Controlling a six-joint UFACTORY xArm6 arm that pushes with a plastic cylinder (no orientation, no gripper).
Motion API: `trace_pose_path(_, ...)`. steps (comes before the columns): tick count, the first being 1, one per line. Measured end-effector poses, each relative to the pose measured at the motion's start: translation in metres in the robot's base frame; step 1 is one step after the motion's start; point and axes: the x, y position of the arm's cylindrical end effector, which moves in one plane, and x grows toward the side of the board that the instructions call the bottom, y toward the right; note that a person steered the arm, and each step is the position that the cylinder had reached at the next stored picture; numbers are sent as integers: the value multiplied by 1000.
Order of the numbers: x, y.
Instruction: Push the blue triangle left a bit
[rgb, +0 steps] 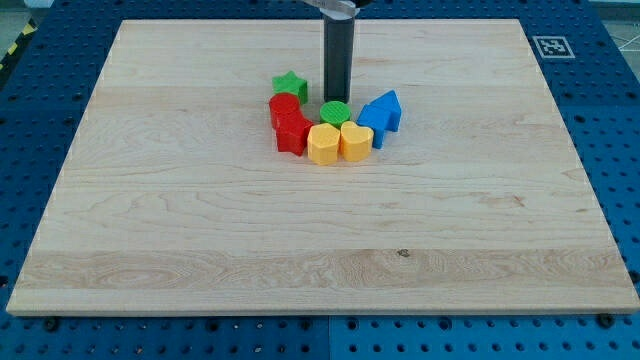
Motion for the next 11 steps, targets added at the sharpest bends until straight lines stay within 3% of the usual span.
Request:
trace_pose_path(2, -35, 57)
trace_pose_path(4, -24, 115)
trace_pose_path(7, 34, 77)
trace_pose_path(9, 37, 47)
trace_pose_path(11, 19, 56)
